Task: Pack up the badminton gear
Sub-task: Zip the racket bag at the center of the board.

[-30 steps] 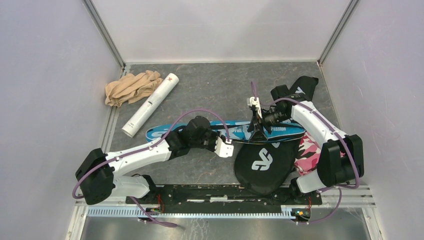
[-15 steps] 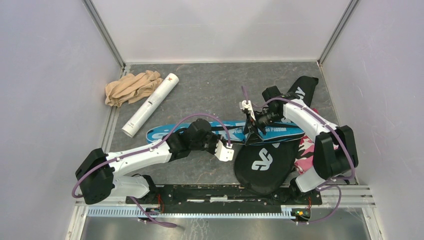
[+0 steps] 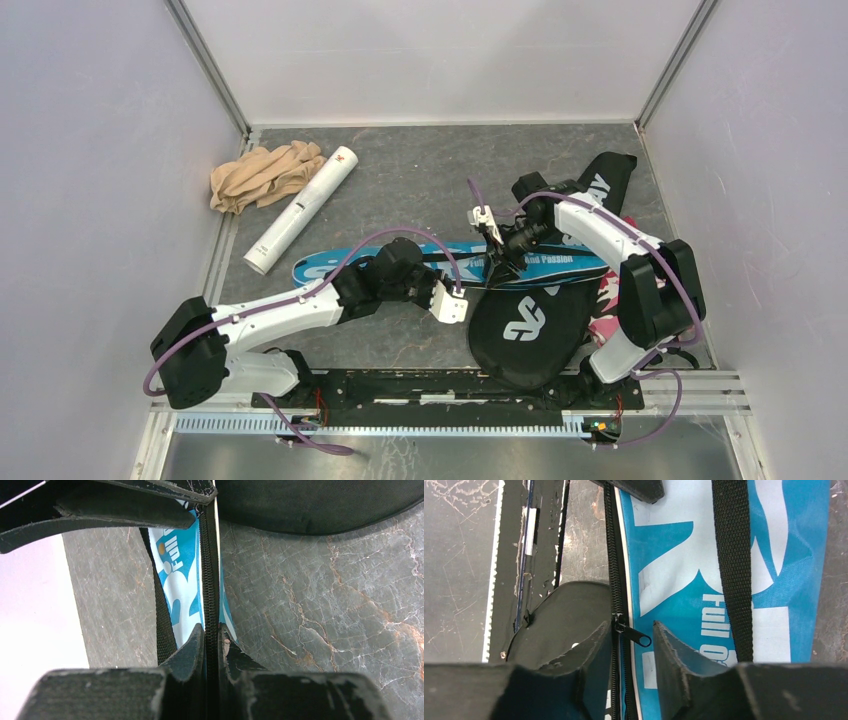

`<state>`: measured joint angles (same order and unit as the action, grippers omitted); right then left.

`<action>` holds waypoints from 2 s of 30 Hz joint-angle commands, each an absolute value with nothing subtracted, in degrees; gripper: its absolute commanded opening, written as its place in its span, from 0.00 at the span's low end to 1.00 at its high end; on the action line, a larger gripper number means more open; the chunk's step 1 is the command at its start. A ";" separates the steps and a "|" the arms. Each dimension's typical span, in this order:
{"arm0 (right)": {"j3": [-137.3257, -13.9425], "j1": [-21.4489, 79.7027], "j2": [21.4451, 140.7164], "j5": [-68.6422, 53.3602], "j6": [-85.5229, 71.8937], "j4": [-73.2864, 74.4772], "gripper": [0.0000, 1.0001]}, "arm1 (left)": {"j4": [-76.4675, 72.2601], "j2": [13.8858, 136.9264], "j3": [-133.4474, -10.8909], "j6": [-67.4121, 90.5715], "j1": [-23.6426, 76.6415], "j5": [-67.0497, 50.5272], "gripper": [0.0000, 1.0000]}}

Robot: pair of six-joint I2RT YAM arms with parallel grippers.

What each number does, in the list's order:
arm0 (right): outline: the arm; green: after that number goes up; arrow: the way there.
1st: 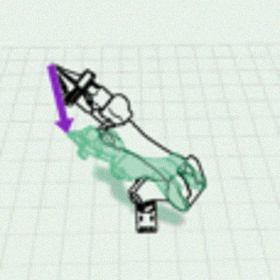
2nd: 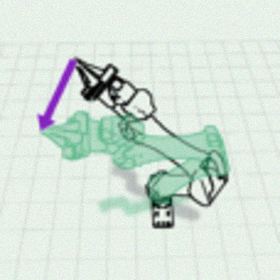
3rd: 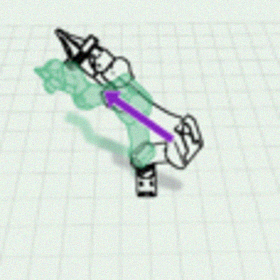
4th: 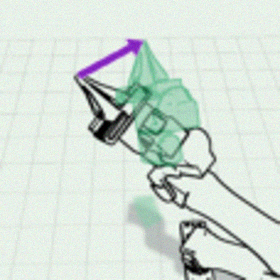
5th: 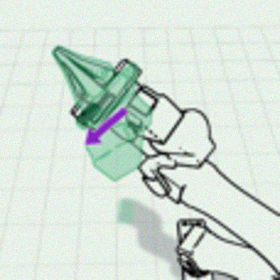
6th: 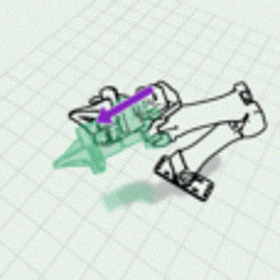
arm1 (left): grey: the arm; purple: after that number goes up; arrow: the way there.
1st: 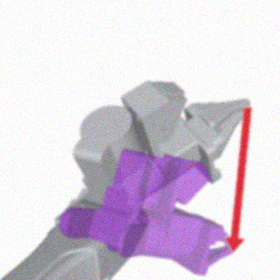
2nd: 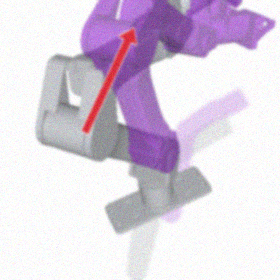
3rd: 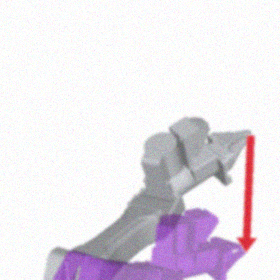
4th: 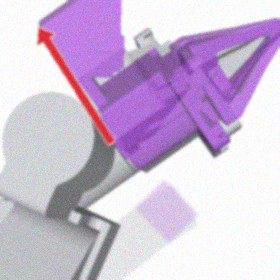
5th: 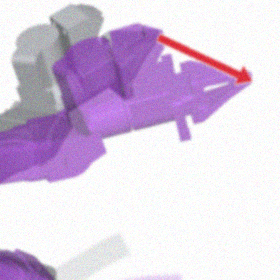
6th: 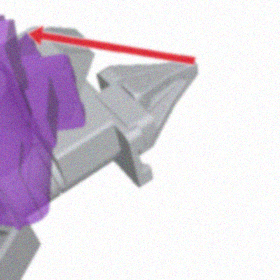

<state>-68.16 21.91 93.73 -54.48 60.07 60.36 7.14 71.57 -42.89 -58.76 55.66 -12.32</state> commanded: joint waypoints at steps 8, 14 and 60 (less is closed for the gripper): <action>-72.57 22.20 94.01 -53.19 63.49 65.25 0.12 | 4.73 70.13 -42.38 -62.78 55.99 -11.53 0.02; -72.77 22.23 92.93 -52.25 63.13 65.48 0.00 | 4.75 69.92 -42.28 -63.04 55.98 -11.29 0.02; -69.35 8.50 83.85 -34.98 69.16 70.65 0.00 | 10.99 68.07 -45.17 -61.33 55.81 -9.10 0.02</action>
<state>-69.54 10.96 85.69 -40.18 66.96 70.67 8.16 68.93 -42.35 -62.94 55.86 -10.59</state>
